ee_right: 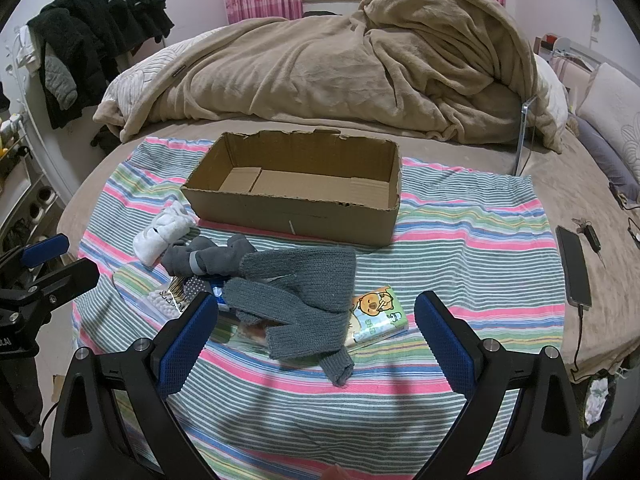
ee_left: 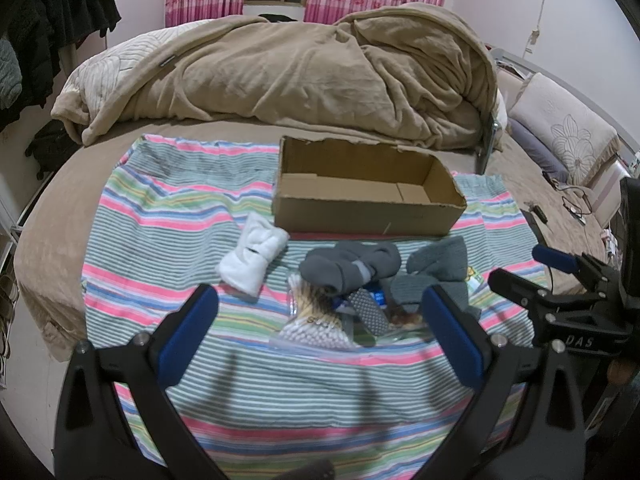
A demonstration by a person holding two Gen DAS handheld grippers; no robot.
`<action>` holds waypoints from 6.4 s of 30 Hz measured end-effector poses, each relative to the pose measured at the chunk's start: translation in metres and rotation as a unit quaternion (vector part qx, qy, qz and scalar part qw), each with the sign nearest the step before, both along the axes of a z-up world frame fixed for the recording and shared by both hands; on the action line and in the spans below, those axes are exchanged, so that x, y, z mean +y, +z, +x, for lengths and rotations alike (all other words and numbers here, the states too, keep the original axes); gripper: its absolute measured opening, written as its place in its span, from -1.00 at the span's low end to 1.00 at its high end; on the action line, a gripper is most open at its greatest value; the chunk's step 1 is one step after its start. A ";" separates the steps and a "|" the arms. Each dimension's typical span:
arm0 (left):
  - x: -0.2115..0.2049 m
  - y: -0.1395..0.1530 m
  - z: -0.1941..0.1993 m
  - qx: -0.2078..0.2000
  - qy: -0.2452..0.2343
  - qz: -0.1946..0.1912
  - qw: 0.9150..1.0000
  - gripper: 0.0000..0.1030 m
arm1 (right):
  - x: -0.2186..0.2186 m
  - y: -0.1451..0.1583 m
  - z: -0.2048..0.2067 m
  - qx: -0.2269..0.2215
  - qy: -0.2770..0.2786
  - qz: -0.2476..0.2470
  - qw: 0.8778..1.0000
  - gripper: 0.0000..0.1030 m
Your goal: Organize objects
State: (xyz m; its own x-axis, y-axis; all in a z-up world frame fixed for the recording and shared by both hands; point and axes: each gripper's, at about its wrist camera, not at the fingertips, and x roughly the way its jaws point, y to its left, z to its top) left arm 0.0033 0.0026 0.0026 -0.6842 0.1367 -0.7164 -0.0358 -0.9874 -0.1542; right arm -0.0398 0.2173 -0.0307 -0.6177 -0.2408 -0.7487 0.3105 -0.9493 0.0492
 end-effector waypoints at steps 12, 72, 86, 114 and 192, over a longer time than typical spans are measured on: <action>0.000 0.000 0.000 0.000 0.000 0.001 1.000 0.98 | -0.001 0.000 -0.001 0.000 0.000 0.000 1.000 0.94; -0.061 -0.109 -0.111 -0.088 0.019 -0.029 0.996 -0.07 | -0.009 -0.071 -0.068 -0.099 0.031 -0.009 0.995 -0.25; -0.046 -0.063 -0.089 -0.033 0.000 0.004 0.999 -0.18 | 0.002 -0.024 -0.056 -0.047 0.029 -0.023 0.998 -0.26; 0.019 -0.014 -0.155 0.010 -0.024 0.026 0.999 -0.18 | 0.015 0.012 -0.148 0.022 0.046 -0.035 0.998 -0.26; 0.017 0.001 -0.064 -0.010 -0.018 0.039 0.999 0.42 | 0.023 0.018 -0.063 0.029 0.009 -0.029 0.999 0.49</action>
State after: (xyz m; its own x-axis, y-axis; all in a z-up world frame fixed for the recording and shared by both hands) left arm -0.0612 0.0194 0.0037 -0.6635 0.2157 -0.7164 -0.0665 -0.9707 -0.2307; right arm -0.1029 0.2403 -0.0127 -0.6552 -0.2943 -0.6957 0.3305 -0.9398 0.0863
